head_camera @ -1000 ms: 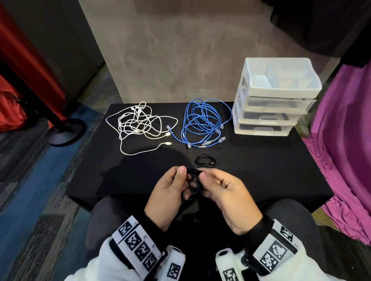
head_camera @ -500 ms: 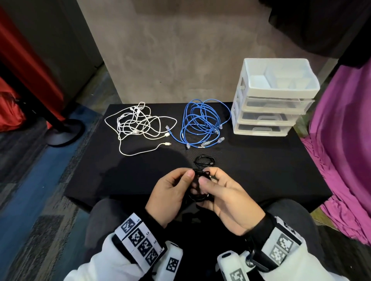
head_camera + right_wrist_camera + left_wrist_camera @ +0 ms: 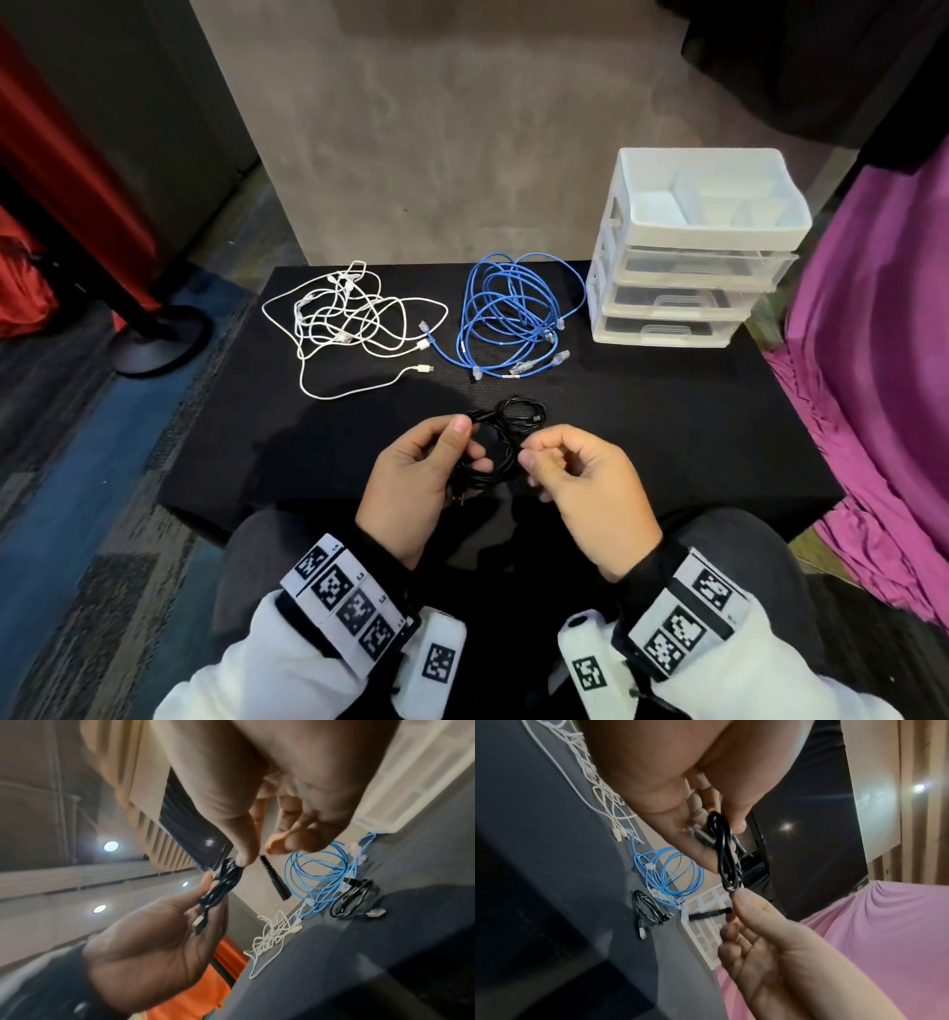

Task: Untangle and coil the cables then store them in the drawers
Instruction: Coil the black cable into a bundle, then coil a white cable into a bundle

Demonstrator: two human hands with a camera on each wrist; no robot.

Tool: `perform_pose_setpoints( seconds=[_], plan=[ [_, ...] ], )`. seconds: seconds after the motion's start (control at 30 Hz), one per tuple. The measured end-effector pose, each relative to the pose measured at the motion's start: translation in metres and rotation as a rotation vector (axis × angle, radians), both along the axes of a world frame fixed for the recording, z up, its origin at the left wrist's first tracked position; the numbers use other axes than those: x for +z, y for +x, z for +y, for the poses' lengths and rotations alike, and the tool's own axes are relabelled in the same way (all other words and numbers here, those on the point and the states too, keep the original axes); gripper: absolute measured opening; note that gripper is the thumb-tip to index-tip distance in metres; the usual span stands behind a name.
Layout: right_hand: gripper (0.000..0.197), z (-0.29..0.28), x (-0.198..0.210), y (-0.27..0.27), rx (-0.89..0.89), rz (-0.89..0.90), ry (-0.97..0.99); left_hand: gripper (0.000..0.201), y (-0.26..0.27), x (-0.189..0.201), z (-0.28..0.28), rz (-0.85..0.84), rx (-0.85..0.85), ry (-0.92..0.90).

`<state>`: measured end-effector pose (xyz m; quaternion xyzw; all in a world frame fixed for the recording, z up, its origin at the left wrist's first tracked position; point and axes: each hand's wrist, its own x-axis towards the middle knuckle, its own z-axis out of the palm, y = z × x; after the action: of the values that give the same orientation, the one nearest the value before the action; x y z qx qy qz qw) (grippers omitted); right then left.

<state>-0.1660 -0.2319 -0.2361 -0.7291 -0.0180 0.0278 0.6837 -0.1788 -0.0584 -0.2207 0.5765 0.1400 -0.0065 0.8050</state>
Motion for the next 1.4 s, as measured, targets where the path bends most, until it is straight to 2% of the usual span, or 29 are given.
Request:
perform_pose_setpoints(
  seconds=[0.1,0.17,0.27,0.37,0.53,0.7,0.9,1.07,1.13,1.17,1.27,1.3,1.4],
  plan=[
    [0.009,0.009,-0.004,-0.005,-0.01,0.224,0.343,0.017,0.001,-0.007,-0.008,0.021,0.005,-0.05],
    [0.019,0.009,-0.011,-0.004,-0.023,0.256,0.367,0.017,0.0,-0.014,-0.013,0.058,-0.026,-0.036],
    [0.014,0.0,-0.019,0.012,-0.057,0.209,0.199,0.018,0.012,-0.03,-0.016,0.142,-0.06,0.143],
    [0.015,-0.011,-0.025,0.04,-0.105,0.166,0.053,0.014,0.043,-0.039,-0.017,0.14,-0.079,0.331],
    [0.007,-0.02,-0.044,0.092,-0.15,0.106,-0.156,0.003,0.096,-0.043,-0.03,0.153,-0.094,0.445],
    [0.01,-0.024,-0.074,0.109,-0.078,0.156,-0.479,0.012,0.117,-0.081,-0.024,0.238,-0.116,0.676],
    [0.013,-0.026,-0.069,0.102,-0.1,0.087,-0.569,0.021,0.111,-0.089,-0.005,0.216,-0.099,0.719],
    [0.01,-0.032,-0.062,0.095,-0.119,-0.001,-0.589,0.017,0.118,-0.071,0.057,0.151,0.056,1.041],
    [0.005,-0.028,-0.055,0.093,-0.111,-0.049,-0.589,0.023,0.129,-0.066,0.084,0.15,0.112,1.134],
    [0.004,-0.024,-0.05,0.091,-0.106,-0.075,-0.59,0.029,0.135,-0.065,0.094,0.171,0.095,1.183],
    [0.005,-0.009,-0.035,0.086,-0.076,-0.162,-0.584,0.042,0.144,-0.063,0.114,0.322,-0.107,1.357],
    [0.005,-0.004,-0.03,0.083,-0.062,-0.188,-0.579,0.039,0.144,-0.062,0.116,0.348,-0.148,1.4],
    [0.009,0.008,-0.02,0.078,0.002,-0.193,-0.522,0.012,0.137,-0.054,0.112,0.346,-0.172,1.532]
  ],
)
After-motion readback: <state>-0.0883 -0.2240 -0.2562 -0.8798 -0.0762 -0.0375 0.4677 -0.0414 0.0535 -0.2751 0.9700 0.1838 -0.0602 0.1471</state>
